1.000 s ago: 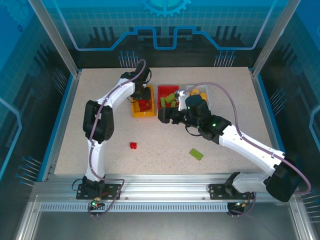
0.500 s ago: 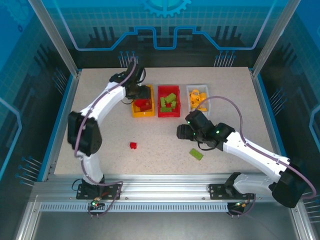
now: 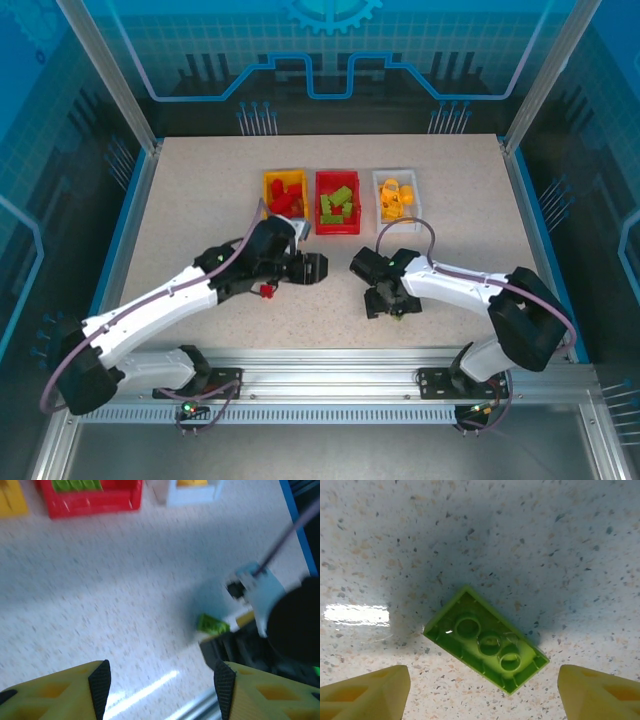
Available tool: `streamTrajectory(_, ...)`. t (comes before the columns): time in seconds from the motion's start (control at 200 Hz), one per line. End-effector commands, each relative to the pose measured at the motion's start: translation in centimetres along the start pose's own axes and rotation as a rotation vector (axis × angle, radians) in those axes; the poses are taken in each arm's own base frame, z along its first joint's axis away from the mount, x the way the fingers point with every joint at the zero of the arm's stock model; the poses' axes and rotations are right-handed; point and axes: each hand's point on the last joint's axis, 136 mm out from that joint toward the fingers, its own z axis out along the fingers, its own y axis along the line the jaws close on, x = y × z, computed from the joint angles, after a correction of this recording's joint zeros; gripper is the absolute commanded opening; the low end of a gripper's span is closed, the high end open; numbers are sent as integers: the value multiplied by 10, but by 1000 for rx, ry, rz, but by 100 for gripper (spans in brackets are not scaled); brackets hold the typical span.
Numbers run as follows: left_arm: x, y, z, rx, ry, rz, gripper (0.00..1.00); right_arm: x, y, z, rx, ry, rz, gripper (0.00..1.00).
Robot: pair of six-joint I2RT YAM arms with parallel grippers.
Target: Sort the legos into containers by color
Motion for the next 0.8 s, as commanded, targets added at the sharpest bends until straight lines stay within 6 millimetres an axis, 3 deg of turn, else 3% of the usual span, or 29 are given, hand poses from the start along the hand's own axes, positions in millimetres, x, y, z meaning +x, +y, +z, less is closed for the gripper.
streamTrajectory(0.0, 2, -16, -7, 67, -73, -71, 61, 5, 1, 8, 6, 59, -22, 78)
streamTrajectory(0.15, 13, -18, -8, 74, -69, -85, 61, 3, -13, 22, 56, 97, 26, 73)
streamTrajectory(0.365, 9, -24, -15, 84, -82, -69, 61, -11, -31, 28, 34, 86, 120, 66)
streamTrajectory(0.6, 10, -25, -10, 83, -70, -70, 61, -23, -35, 28, -21, 77, 160, 59)
streamTrajectory(0.795, 14, -23, -8, 81, -61, -75, 61, -34, -22, 34, -79, 73, 144, 60)
